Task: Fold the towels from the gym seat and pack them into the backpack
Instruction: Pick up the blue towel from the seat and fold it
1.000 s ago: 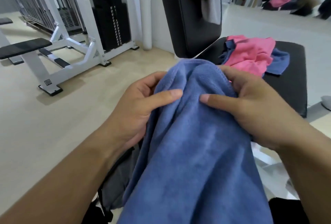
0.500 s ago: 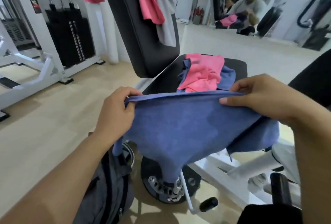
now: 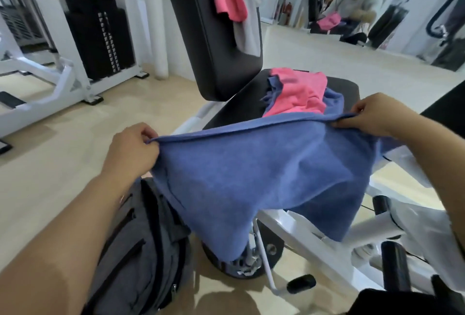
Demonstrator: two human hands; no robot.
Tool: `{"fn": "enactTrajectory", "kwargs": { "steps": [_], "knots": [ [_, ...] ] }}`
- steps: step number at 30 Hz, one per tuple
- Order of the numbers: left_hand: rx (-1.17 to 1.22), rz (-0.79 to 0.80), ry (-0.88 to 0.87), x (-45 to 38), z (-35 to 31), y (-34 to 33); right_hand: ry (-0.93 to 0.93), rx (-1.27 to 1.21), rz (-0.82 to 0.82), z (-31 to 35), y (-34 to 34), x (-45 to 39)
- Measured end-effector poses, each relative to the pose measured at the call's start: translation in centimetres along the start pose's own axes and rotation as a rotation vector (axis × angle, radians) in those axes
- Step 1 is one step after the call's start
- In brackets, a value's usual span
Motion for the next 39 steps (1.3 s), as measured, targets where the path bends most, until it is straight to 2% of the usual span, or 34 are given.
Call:
{"fn": "enactTrajectory", "kwargs": {
  "steps": [4, 6, 8, 10, 12, 15, 17, 21, 22, 25, 27, 28, 32, 33, 34, 39],
  "knots": [
    [0.206, 0.094, 0.199, 0.0, 1.1, 0.9, -0.143, 0.008, 0.066, -1.7, -0.2, 0.2],
    [0.357, 0.159, 0.266, 0.7, -0.2, 1.8, -0.137, -0.006, 0.079, -1.2, 0.4, 1.0],
    [0.628, 0.311, 0.317, 1.9, -2.9, 2.1, -0.081, -0.297, 0.216, 0.9, 1.1, 2.9],
    [0.795, 0.425, 0.285, 3.5, -6.1, 1.8, 0.048, -0.767, 0.455, 4.1, 1.0, 5.3],
    [0.865, 0.499, 0.2, 5.0, -8.5, 0.6, 0.198, -1.039, 0.584, 7.5, -0.2, 7.9],
    [0.92, 0.591, 0.052, 6.8, -10.0, -1.5, 0.337, -1.071, 0.577, 11.2, -3.4, 10.0],
    [0.889, 0.531, -0.001, 7.1, -9.9, -2.6, 0.401, -1.052, 0.598, 12.3, -5.3, 10.9],
    [0.957, 0.474, -0.002, 6.8, -8.8, -3.3, 0.372, -1.157, 0.564, 11.8, -6.7, 11.5],
    [0.971, 0.462, -0.005, 6.8, -8.8, -3.3, 0.392, -1.119, 0.511, 11.7, -6.7, 11.6],
    [1.024, 0.407, -0.009, 7.3, -9.1, -3.4, 0.471, -0.945, 0.165, 11.4, -6.6, 11.5],
    [1.029, 0.358, -0.011, 7.4, -9.2, -3.7, 0.473, -0.963, 0.076, 11.5, -6.6, 11.4],
    [1.032, 0.336, -0.009, 7.4, -9.1, -3.9, 0.49, -0.967, 0.115, 11.6, -6.7, 11.3],
    [1.036, 0.317, 0.003, 7.3, -8.8, -3.4, 0.608, -1.053, 0.511, 11.5, -6.0, 11.6],
    [1.03, 0.316, -0.003, 7.4, -8.8, -3.1, 0.64, -1.027, 0.525, 11.5, -5.8, 11.7],
    [1.021, 0.312, -0.015, 7.4, -8.8, -2.8, 0.67, -0.982, 0.475, 11.5, -5.8, 11.6],
    [0.935, 0.211, -0.111, 7.8, -9.0, -2.3, 0.707, -0.785, -0.019, 12.2, -6.2, 11.3]
  ]
}}
Point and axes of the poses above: each hand's wrist, its own x-axis away from the middle knuckle, its own y-axis out of the back of the hand, z = x × y, the point moved 1 cm from there along -x, towards the middle knuckle, and after that the axes turned 1 degree about -x, right-handed, at the moved point
